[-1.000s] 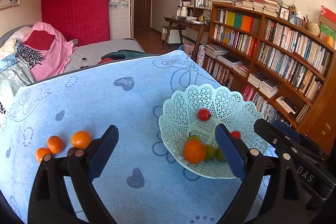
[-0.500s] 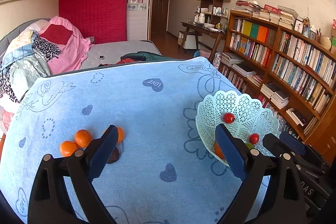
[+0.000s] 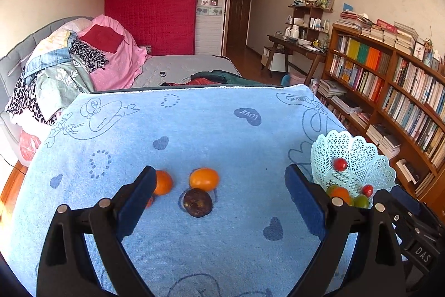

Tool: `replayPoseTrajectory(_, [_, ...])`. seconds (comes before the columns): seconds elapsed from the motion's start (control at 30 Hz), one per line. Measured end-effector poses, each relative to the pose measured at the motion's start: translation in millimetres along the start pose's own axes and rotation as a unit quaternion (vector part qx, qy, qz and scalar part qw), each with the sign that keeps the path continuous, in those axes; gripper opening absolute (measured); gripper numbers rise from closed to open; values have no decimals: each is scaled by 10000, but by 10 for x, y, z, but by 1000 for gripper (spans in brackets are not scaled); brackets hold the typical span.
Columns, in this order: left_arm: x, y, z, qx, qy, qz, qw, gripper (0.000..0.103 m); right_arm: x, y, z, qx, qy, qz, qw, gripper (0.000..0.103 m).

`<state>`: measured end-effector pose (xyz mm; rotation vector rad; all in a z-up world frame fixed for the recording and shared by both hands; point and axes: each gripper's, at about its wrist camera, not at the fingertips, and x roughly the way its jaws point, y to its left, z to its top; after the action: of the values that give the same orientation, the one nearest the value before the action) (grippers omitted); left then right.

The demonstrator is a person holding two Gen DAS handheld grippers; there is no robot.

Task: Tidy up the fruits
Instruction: 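Move both open tools back toward the remaining oranges and plum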

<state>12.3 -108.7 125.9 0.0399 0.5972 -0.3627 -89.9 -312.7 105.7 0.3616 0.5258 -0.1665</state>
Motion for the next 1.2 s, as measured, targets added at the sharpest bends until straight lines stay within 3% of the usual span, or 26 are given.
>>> replayPoseTrajectory(0.77, [149, 791, -308, -303, 423, 652, 9965, 93, 311, 442, -53, -357, 398, 282, 9982, 76])
replayPoseTrajectory(1.2, [535, 1044, -480, -226, 811, 911, 9923, 93, 541, 648, -146, -561, 720, 400, 9950, 76])
